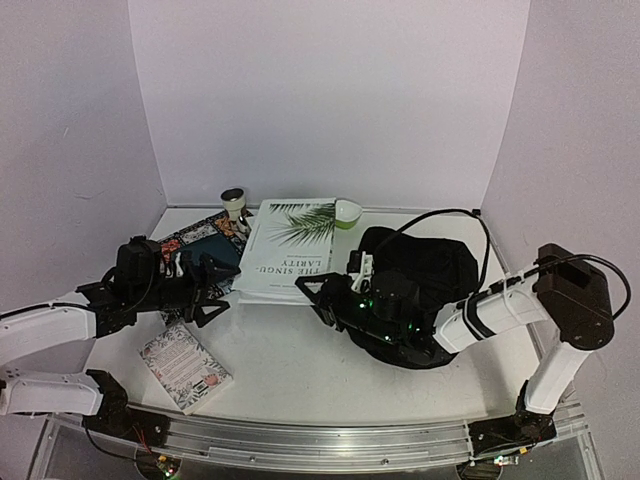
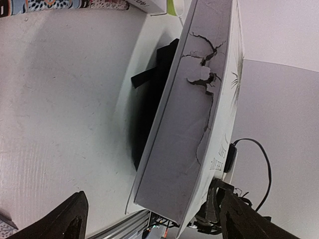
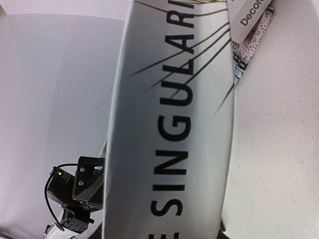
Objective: Pack the student bag
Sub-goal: Pass from the right arm to the left
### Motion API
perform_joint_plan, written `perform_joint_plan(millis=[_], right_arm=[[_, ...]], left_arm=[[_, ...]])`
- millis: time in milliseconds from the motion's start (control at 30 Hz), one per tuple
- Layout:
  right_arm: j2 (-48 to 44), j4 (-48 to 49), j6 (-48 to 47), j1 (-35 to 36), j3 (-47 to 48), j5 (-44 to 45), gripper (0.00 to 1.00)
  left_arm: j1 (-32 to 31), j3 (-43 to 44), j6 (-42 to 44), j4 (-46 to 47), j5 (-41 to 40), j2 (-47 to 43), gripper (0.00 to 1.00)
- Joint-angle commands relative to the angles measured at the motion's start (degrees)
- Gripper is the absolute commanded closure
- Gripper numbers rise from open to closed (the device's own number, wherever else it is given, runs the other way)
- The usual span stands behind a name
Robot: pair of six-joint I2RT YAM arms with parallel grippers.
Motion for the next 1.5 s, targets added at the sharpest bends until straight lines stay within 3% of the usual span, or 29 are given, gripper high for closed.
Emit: perform_joint_plan(millis=[0, 533, 867, 1200, 1467], right_arm=[[-3.7, 14.2, -0.9, -0.2, 3.8, 5.3, 0.62], [-4.5, 14.0, 2.5, -0.2, 6.9, 6.9, 0.6], [-4.2, 14.8, 4.0, -0.2, 6.3, 5.9, 0.6], [-2.5, 18.0, 5.4, -0.2, 5.5, 1.3, 0.58], [-4.9, 18.3, 5.6, -0.2, 0.4, -0.9, 0.43]], left_arm=[[-1.9, 1.7, -2.9, 7.5, -4.9, -0.4, 0.05], [-11.2, 4.0, -1.6, 28.8, -17.0, 9.6, 0.08], [-13.2, 5.3, -1.8, 36.9, -19.8, 14.8, 0.3], [-13.4, 5.7, 0.1, 39.1, -24.7, 15.9, 0.51], [-13.3, 4.9, 1.9, 40.5, -27.5, 15.3, 0.66]])
